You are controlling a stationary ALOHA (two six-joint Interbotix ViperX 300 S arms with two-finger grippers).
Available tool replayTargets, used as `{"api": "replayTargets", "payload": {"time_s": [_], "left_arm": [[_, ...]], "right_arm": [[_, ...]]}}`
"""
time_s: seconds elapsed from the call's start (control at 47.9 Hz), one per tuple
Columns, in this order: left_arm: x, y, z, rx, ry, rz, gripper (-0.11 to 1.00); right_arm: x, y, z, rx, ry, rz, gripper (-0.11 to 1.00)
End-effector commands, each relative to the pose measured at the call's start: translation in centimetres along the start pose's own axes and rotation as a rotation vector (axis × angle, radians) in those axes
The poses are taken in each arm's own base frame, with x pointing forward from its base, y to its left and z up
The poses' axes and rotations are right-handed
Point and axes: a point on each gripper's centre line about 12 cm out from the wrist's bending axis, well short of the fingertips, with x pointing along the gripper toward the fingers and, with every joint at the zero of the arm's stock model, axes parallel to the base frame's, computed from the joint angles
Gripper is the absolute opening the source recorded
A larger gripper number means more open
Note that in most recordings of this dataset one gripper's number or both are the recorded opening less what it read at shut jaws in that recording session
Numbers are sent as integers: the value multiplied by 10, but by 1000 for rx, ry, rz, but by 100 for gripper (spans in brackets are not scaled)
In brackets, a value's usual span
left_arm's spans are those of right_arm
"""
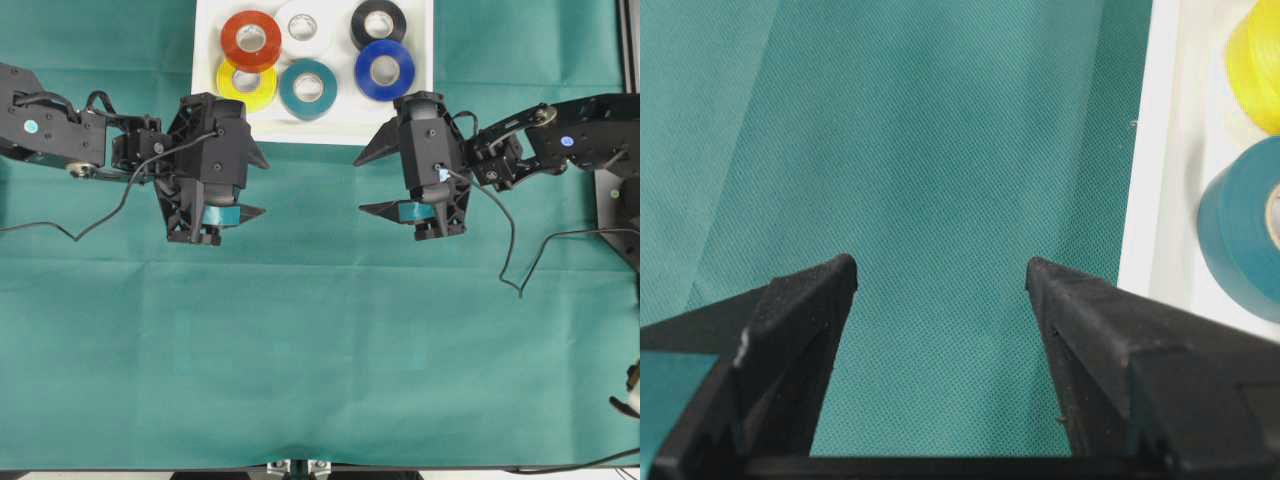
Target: Put the tape alternately from left to right into the white case.
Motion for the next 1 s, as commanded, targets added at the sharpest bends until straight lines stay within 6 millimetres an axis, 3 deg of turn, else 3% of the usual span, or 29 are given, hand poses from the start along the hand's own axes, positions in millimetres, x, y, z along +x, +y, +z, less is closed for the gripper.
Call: {"api": "replayTargets", "payload": {"time_s": [0.0,0.501,0.981], "left_arm": [[-8,0,11,-6,-42,1,95],[-8,-1,10,-6,-38,1,95],[-45,-2,-6,-7,-72,6,95]], "right_arm": [[-1,1,8,0,-24,3,76],[-2,1,10,-1,-28,3,76],[-17,-1,12,-6,-44,-28,76]]}}
